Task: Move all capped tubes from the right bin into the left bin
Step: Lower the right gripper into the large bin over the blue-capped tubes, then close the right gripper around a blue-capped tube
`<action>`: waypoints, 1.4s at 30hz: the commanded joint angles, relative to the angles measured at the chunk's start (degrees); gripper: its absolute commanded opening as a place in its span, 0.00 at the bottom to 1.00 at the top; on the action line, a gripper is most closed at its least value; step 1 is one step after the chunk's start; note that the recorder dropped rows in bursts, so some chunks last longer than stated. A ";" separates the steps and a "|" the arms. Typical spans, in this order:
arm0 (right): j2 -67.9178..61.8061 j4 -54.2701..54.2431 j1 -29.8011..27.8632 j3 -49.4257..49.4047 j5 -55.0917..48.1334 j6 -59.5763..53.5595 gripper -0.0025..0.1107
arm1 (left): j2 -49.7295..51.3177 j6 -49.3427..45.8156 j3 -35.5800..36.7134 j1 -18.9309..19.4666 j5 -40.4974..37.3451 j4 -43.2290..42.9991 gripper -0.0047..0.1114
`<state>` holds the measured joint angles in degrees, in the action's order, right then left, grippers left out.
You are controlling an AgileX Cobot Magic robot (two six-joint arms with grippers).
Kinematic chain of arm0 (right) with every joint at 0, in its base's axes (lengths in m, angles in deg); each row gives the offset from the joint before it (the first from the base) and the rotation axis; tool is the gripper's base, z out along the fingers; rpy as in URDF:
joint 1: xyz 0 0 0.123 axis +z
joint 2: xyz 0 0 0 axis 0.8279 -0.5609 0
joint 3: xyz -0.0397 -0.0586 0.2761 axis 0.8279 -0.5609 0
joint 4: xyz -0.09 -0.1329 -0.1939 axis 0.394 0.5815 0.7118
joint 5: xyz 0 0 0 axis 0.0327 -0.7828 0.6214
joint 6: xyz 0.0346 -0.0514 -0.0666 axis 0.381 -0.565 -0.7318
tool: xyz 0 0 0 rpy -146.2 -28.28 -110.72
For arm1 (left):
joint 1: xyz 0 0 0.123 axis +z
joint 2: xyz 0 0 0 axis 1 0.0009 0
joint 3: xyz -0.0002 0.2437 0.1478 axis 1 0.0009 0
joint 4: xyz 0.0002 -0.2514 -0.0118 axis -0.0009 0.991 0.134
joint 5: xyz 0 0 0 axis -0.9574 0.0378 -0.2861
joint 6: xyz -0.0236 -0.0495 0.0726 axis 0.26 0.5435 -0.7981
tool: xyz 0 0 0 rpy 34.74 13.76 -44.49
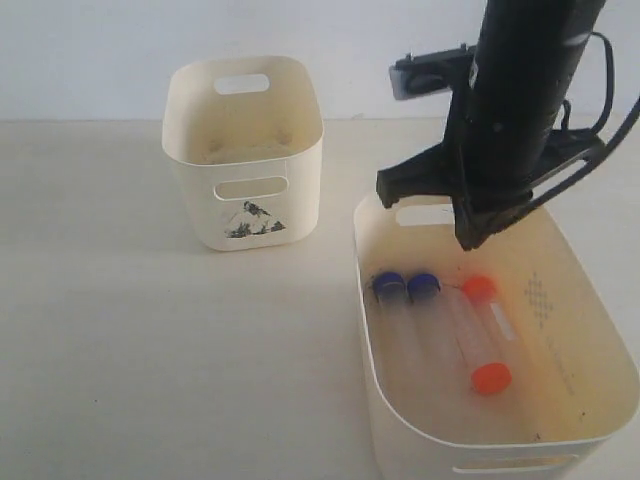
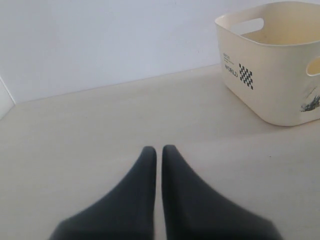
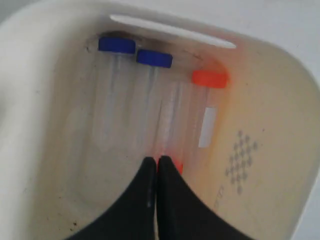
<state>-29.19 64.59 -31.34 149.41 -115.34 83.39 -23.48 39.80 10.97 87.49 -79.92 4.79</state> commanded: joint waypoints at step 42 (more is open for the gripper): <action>-7.10 -3.01 0.06 -13.09 23.62 -0.03 0.35 | 0.03 0.76 -0.21 -0.08 0.52 0.21 0.08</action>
<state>-36.49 61.09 -31.34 136.41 -92.31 83.46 -23.48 39.80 10.97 87.49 -79.92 4.79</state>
